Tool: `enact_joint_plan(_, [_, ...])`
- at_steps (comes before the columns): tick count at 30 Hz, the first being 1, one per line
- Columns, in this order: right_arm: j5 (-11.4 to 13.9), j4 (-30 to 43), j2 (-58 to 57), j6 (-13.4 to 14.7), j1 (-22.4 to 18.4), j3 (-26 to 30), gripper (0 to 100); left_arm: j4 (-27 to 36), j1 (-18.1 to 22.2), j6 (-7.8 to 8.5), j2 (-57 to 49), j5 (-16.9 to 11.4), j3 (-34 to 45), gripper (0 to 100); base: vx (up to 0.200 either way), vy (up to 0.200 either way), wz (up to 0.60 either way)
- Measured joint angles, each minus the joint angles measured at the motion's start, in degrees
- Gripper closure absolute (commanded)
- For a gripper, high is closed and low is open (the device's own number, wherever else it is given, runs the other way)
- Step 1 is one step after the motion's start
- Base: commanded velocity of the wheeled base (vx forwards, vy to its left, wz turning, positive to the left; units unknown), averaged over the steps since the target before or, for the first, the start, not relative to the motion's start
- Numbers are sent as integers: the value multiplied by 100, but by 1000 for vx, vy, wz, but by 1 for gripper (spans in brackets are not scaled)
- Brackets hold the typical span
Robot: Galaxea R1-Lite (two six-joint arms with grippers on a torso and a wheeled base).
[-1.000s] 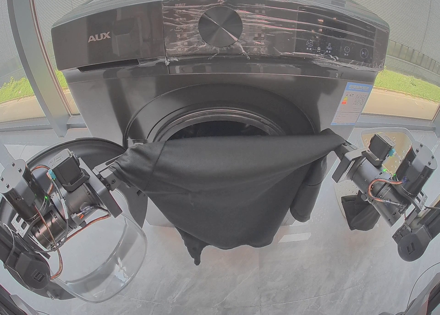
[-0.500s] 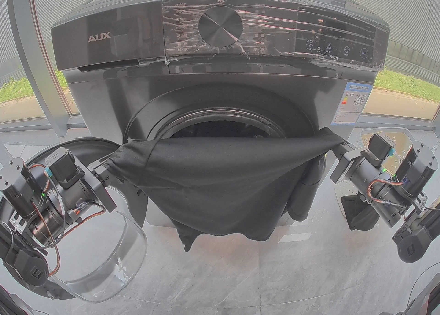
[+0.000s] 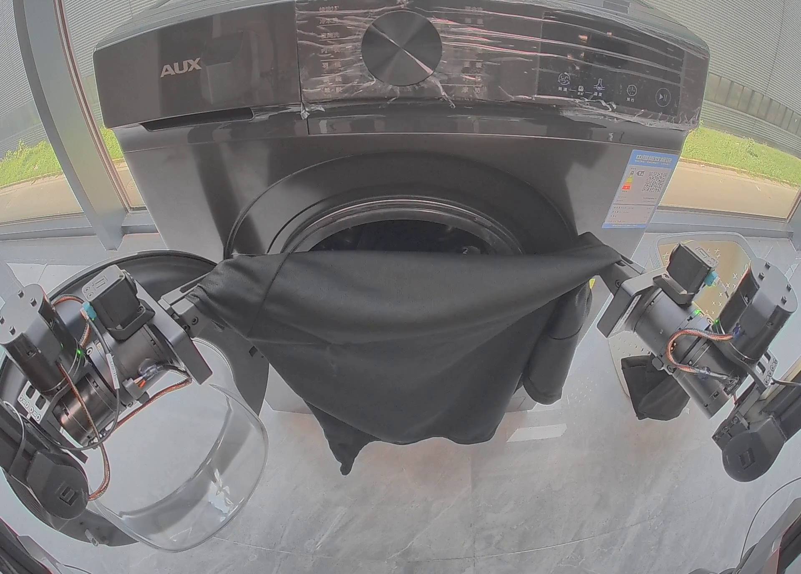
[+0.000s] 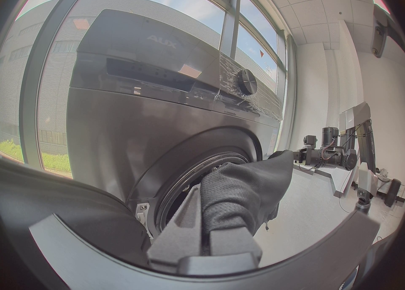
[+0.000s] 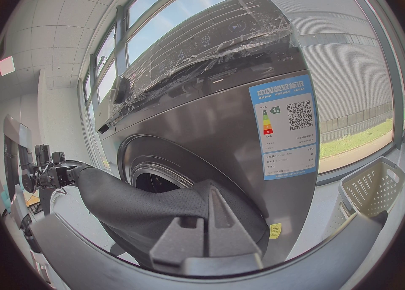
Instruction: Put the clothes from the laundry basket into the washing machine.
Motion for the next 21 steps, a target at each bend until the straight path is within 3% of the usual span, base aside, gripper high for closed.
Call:
enact_joint_plan(9, [2, 4, 0, 2, 146, 22, 100, 6, 67, 7, 11, -33, -9, 100, 0, 0, 0])
enact_joint_plan(10, [2, 6, 0, 2, 149, 23, 100, 6, 78, 20, 13, -35, -5, 0, 0, 0, 0])
enact_joint_plan(21, [2, 9, 11, 18, 163, 74, 100, 1, 30, 16, 56, -33, 48, 0, 0, 0, 0])
